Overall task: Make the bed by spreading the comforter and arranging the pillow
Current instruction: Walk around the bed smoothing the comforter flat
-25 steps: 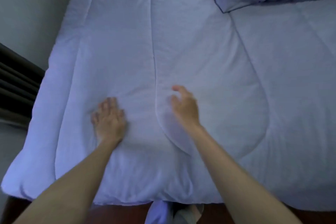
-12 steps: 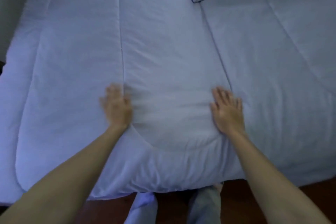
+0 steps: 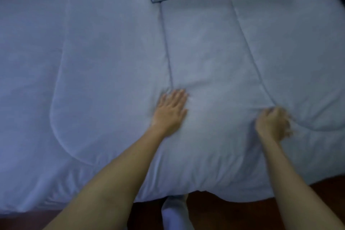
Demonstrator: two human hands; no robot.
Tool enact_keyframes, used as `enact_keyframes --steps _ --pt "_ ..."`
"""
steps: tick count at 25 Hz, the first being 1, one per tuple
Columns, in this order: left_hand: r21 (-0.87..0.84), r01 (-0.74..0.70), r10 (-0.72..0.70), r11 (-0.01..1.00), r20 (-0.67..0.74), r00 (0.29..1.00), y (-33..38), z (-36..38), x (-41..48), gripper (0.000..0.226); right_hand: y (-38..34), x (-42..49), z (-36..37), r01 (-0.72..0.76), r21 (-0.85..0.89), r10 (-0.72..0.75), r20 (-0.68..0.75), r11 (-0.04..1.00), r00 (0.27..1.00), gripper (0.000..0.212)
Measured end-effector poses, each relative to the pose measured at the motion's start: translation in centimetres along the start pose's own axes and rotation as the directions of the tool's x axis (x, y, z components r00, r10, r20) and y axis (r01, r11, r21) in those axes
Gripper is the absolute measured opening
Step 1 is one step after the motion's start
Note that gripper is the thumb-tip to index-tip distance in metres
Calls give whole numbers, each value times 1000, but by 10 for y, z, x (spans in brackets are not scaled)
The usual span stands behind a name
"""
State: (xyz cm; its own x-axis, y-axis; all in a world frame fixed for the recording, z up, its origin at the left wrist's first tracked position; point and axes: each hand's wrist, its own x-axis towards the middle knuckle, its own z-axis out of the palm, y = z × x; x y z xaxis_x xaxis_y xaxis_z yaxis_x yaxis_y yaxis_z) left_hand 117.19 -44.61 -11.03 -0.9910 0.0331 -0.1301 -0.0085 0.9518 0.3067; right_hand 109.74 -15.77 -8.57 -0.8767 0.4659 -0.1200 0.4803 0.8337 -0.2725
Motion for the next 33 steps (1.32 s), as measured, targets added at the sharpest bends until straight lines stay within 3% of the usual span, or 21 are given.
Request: enact_keyframes --steps 1,3,4,6,7,8,9,10,12,15,17,20,22,23,24,25,26,28,29,30,33 --pt "40 76 -75 996 -17 997 -11 2 0 70 -30 -5 2 55 76 -55 1 996 998 60" --pt "68 246 -242 967 -62 968 -36 -2 -8 63 -94 -27 13 350 183 -371 98 919 923 58" --pt "77 343 -336 936 -87 938 -52 -5 -16 60 -123 -44 21 499 207 -534 180 842 826 58" --pt "77 535 -521 842 -143 841 -88 -11 -36 57 -159 -73 36 751 196 -760 354 630 545 56" --pt "68 612 -597 788 -159 786 -102 -16 -45 56 -162 -76 43 831 169 -796 436 530 419 55" --pt "47 683 -669 729 -162 725 -113 -24 -53 56 -158 -71 49 878 129 -799 490 461 348 54" --pt "29 743 -730 669 -163 663 -120 -31 -58 57 -149 -58 54 892 95 -799 494 443 344 55" --pt "22 790 -777 613 -165 608 -124 -37 -56 58 -135 -39 57 883 50 -796 458 467 396 55" --pt "2 823 -805 569 -207 557 -117 -44 -33 62 -92 9 54 801 -31 -749 338 597 571 55" --pt "-17 666 -651 746 -229 724 -65 -36 28 63 0 76 25 560 -119 -540 163 820 826 51" --pt "-43 484 -483 874 -192 854 -4 -23 62 65 62 96 4 387 -127 -377 94 913 921 50" --pt "-46 117 -122 992 -124 985 96 -9 77 67 125 104 -23 80 -105 -70 101 991 992 52" --pt "-69 -43 41 997 -38 998 137 -11 73 70 118 101 -34 -150 -53 154 92 987 984 52" --pt "-73 -68 67 995 -9 998 147 -12 73 69 103 99 -35 -200 21 199 33 980 979 52" --pt "-73 -59 59 996 -2 998 150 -13 77 65 81 93 -33 -138 129 144 -38 982 989 51" --pt "-60 -30 29 998 -15 999 149 -15 86 59 55 80 -30 53 219 -32 -95 974 995 51" --pt "-39 11 -12 999 -30 999 143 -17 95 54 32 59 -19 304 213 -290 -94 928 952 51" --pt "-1 88 -88 996 -68 994 129 -20 116 51 11 26 10 668 29 -669 59 743 741 50" --pt "17 108 -106 994 -78 991 119 -22 124 51 11 25 18 753 -52 -744 118 656 657 50" --pt "38 105 -102 994 -75 992 117 -21 135 51 16 39 17 766 -74 -753 145 639 642 52" --pt "40 178 -176 983 -49 983 139 4 157 52 72 121 -1 654 -121 -643 120 747 756 55"
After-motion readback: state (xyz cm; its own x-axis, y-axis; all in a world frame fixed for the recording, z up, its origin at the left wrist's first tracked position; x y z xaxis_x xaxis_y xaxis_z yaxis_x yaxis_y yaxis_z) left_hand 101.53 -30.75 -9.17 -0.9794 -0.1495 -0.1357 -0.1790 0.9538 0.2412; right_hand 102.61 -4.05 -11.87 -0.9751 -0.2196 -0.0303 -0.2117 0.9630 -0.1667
